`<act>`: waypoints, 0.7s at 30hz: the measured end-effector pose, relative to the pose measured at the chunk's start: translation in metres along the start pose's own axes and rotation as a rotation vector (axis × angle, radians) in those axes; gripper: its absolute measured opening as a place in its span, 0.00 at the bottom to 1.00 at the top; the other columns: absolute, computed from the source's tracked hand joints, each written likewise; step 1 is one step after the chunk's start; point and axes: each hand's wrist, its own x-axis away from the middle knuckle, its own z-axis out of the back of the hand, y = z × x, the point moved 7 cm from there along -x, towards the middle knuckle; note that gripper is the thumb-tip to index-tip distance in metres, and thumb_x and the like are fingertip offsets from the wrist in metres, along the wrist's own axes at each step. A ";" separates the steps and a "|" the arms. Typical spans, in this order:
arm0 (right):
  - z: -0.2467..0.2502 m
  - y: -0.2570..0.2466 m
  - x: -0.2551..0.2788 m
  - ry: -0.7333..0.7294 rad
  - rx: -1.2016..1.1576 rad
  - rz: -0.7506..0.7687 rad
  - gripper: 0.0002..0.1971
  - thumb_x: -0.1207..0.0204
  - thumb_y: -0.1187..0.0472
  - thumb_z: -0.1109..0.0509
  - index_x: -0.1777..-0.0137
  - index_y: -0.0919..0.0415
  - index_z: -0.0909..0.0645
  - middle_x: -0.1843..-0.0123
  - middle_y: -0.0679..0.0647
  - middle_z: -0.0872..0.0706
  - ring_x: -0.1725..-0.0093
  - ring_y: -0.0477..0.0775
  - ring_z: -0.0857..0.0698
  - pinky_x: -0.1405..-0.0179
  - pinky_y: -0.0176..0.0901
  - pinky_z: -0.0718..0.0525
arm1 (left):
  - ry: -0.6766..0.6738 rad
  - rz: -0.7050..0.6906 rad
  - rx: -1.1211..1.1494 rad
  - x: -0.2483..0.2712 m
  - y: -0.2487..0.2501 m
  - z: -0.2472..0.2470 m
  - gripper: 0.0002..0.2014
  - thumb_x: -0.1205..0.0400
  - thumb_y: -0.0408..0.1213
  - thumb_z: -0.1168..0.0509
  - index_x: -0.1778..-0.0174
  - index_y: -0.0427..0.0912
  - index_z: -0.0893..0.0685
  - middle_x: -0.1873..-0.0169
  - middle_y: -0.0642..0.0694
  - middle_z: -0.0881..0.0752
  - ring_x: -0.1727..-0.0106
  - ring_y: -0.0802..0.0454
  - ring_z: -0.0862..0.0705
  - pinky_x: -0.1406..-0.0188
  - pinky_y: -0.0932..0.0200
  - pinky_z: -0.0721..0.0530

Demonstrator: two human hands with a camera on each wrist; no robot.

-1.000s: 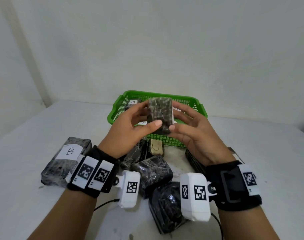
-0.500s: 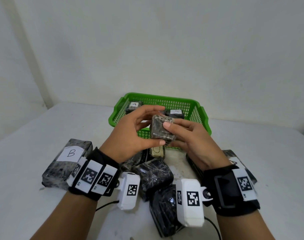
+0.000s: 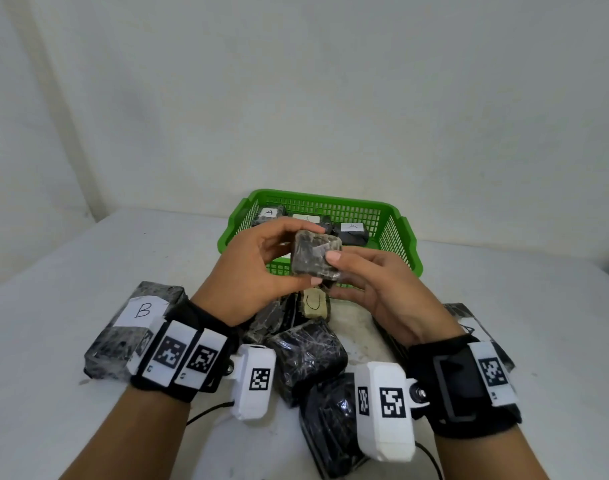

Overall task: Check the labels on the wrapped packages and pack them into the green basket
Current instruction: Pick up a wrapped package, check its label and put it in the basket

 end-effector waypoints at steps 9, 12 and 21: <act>0.002 0.001 -0.001 0.063 0.044 0.013 0.25 0.37 0.49 0.17 0.45 0.65 0.09 0.48 0.61 0.05 0.50 0.55 0.08 0.44 0.53 0.08 | -0.066 0.016 -0.014 0.001 0.000 -0.006 0.29 0.33 0.23 0.18 0.36 0.42 0.15 0.40 0.51 0.11 0.34 0.53 0.14 0.33 0.57 0.16; 0.001 -0.001 0.000 0.058 0.062 0.024 0.28 0.37 0.45 0.18 0.43 0.66 0.09 0.48 0.61 0.05 0.50 0.55 0.08 0.50 0.50 0.09 | -0.054 0.024 0.035 0.000 -0.001 -0.005 0.29 0.32 0.22 0.20 0.34 0.40 0.16 0.39 0.48 0.11 0.35 0.51 0.13 0.34 0.57 0.15; -0.006 -0.003 0.001 -0.069 -0.096 0.011 0.20 0.27 0.59 0.22 0.36 0.65 0.13 0.40 0.64 0.07 0.38 0.63 0.11 0.28 0.66 0.15 | 0.006 0.102 0.159 -0.003 -0.014 0.011 0.29 0.22 0.26 0.29 0.23 0.41 0.24 0.32 0.45 0.15 0.30 0.52 0.16 0.33 0.61 0.18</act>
